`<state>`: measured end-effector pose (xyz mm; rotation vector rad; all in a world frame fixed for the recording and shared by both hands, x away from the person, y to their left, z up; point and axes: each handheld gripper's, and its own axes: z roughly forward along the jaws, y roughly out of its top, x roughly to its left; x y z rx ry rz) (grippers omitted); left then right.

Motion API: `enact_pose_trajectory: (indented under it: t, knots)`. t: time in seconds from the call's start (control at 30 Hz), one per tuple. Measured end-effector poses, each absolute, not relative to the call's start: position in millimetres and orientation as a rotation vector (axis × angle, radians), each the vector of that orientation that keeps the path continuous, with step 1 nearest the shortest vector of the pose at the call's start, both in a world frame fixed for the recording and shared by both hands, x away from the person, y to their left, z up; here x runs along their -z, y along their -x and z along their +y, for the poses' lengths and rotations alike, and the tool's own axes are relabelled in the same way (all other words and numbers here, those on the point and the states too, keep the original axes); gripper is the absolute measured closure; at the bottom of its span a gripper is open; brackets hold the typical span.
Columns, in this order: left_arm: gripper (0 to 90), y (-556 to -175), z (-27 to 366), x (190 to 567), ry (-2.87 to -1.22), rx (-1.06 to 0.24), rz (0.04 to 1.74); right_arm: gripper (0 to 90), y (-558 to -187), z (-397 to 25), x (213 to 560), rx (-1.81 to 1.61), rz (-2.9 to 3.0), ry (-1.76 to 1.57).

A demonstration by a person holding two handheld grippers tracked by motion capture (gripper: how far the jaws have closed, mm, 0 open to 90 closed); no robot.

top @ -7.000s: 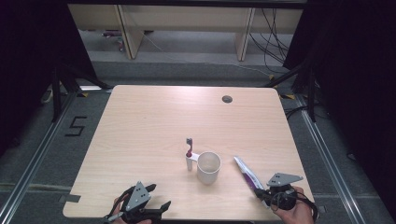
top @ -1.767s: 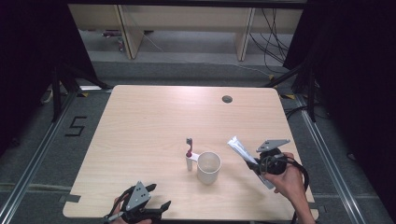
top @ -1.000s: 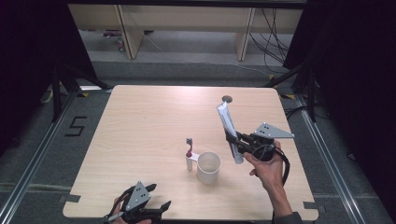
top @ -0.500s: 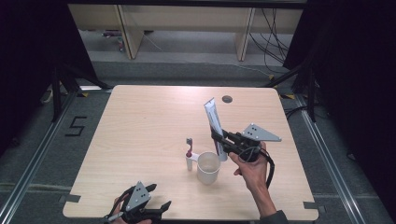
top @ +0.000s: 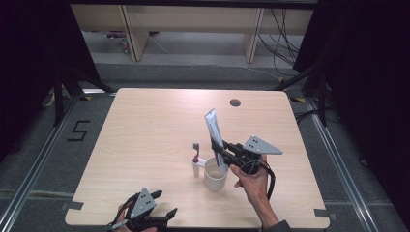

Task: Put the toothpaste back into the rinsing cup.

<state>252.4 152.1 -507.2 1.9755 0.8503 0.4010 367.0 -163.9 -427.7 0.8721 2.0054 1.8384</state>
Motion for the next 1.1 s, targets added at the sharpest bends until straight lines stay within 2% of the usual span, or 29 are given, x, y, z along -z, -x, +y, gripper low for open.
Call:
enact_pose_trajectory:
  t: [0.8,1.1]
  knots:
    - [22.4,-253,153,507,-1.982,-0.405,0.843,76.6,-361,-155,461,-1.787,2.074,-0.828]
    - [22.4,-253,153,507,-1.985,-0.405,0.843,76.4,-361,-154,464,-1.747,2.103,-0.791]
